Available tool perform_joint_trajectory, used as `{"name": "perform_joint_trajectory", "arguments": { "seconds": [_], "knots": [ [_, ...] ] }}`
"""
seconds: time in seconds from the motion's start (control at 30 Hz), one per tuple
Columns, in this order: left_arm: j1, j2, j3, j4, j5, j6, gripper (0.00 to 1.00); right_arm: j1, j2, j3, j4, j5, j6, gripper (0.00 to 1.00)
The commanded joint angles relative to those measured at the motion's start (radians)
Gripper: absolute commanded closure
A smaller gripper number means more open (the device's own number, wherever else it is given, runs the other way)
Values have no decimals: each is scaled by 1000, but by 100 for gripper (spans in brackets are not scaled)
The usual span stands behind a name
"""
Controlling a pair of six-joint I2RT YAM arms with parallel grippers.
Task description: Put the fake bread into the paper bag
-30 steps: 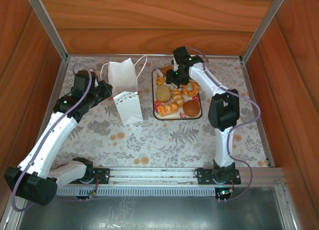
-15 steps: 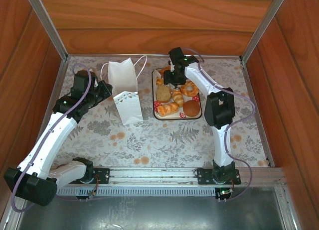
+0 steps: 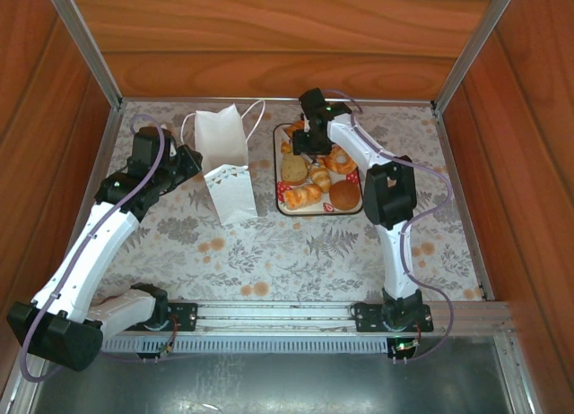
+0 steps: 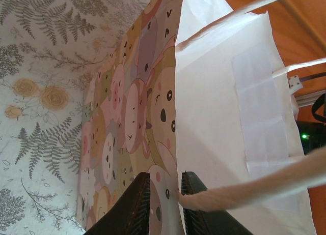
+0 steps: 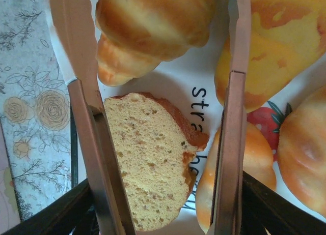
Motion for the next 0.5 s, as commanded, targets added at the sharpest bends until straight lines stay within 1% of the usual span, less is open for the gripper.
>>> {"name": "perform_joint_trajectory", "arguments": {
  "seconds": [0.0,0.1,0.23,0.4,0.47],
  "knots": [
    [5,-6,21,-11,7,-5,77,13,22,47,-22,6,1,35],
    [6,-6,21,-11,8,-5,77,15,33,55,-31,5,-2,38],
    [7,-6,16,-12,6,-3,77,15,16,46,-28,4,-3,45],
    [7,-9,15,-13,4,-1,77,15,-45,2,-14,16,-10,53],
    [6,-11,13,-13,2,-1,77,15,-78,-27,-2,22,-11,54]
  ]
}}
